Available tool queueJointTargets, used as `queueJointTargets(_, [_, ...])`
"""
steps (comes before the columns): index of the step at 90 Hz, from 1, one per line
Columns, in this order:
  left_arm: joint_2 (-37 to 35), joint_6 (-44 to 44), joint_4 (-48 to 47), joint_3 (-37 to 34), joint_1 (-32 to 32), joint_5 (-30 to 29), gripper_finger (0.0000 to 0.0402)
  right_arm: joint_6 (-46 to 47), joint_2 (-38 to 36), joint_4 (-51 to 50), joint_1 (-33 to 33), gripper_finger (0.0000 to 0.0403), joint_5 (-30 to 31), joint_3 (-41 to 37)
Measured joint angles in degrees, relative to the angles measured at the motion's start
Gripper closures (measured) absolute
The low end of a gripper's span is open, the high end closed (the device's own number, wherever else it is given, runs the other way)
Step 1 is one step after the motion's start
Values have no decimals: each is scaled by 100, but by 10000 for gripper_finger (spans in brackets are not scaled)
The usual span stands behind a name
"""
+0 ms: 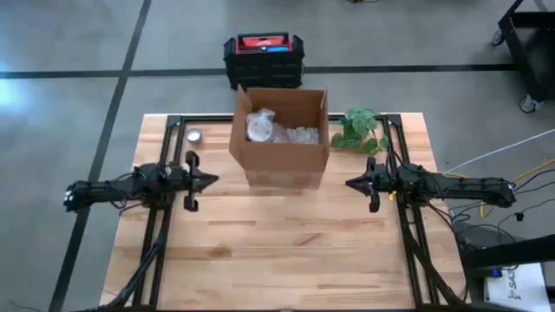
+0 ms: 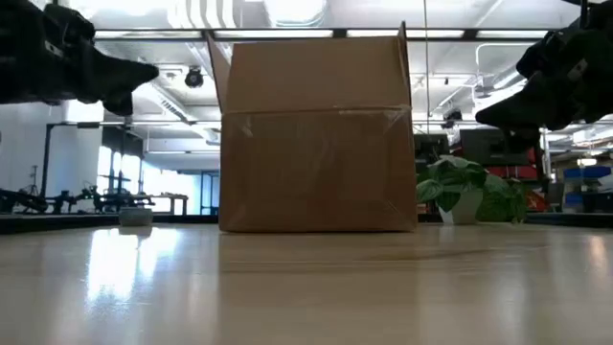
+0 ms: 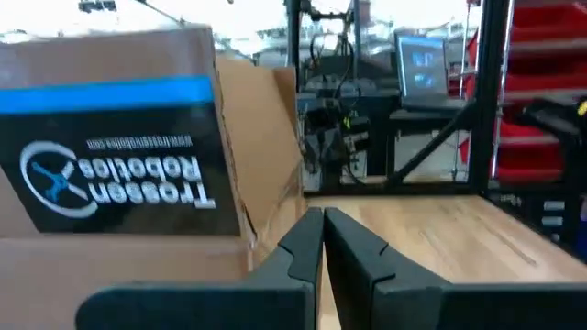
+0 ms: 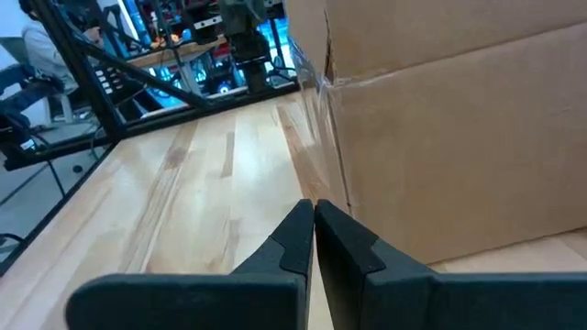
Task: Wrap mug
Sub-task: Return to Home Position
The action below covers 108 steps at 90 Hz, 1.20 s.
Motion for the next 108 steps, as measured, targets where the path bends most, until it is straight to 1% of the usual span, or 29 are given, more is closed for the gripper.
queueJointTargets(78, [711, 16, 114, -7, 0, 4, 402, 0, 0, 0, -1, 403, 0, -1])
queueJointTargets(88, [713, 50, 380, -7, 0, 4, 402, 0, 0, 0, -1, 403, 0, -1])
queueJointTargets(108, [597, 44, 432, -9, 0, 4, 402, 0, 0, 0, -1, 403, 0, -1])
